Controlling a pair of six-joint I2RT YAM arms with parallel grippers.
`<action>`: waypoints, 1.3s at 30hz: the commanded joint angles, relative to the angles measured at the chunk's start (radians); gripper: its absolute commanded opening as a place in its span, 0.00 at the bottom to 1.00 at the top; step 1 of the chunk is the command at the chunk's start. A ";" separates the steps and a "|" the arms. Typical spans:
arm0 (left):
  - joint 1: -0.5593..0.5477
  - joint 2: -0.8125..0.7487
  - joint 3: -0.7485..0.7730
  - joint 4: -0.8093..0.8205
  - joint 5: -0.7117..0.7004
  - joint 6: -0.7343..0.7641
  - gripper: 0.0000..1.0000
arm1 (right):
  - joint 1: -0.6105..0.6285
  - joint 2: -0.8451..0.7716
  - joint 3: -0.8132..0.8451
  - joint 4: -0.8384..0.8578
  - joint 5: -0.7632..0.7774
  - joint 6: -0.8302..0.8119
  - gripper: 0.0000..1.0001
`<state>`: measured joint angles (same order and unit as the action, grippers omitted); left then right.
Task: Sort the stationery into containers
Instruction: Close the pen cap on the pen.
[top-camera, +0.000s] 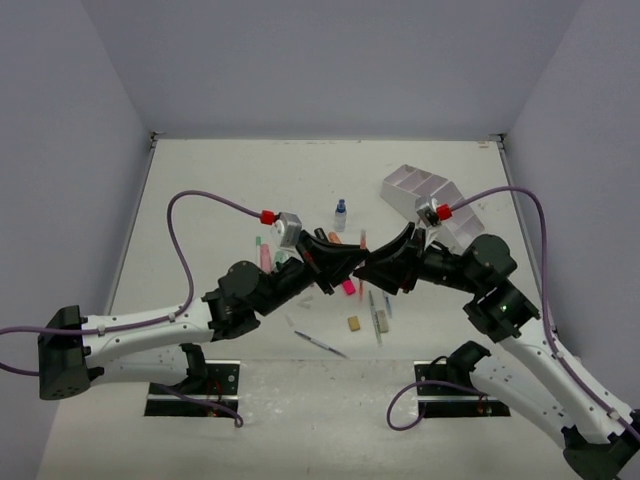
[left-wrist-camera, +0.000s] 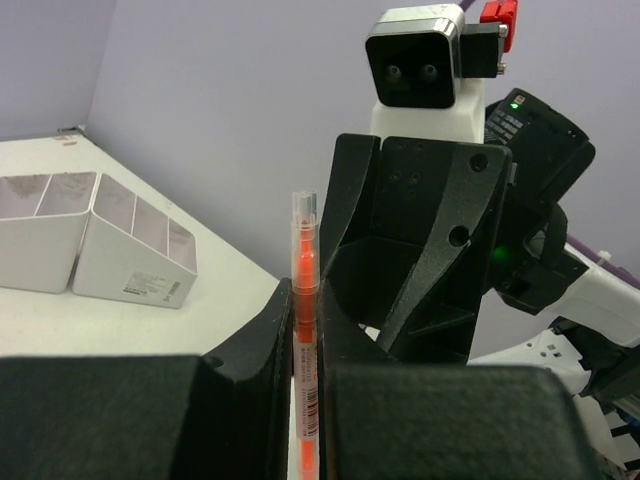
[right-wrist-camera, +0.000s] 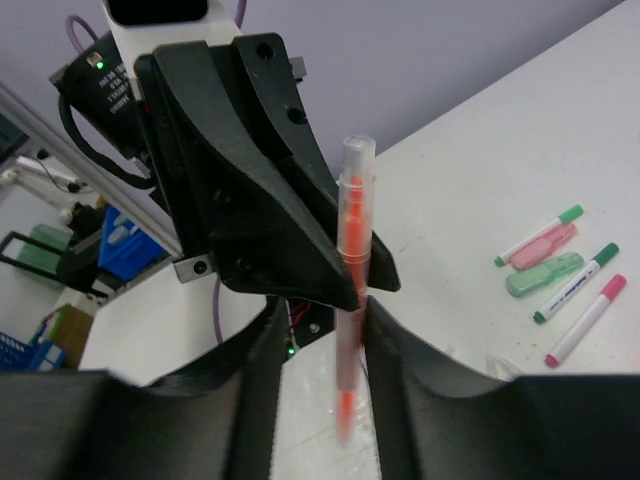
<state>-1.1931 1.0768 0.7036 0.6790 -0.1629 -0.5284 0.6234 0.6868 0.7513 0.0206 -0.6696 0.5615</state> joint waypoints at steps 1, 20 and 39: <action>0.000 -0.026 0.031 0.033 0.058 0.046 0.00 | 0.005 0.071 -0.016 0.145 -0.091 0.050 0.22; 0.000 -0.073 0.129 -0.176 -0.096 0.125 0.61 | 0.029 0.057 0.013 0.038 -0.073 -0.039 0.00; 0.000 -0.012 0.109 -0.151 -0.029 0.065 0.00 | 0.041 0.076 0.044 0.005 -0.017 -0.053 0.00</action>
<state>-1.1919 1.0629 0.8263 0.4890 -0.2151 -0.4472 0.6563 0.7597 0.7432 0.0264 -0.7199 0.5279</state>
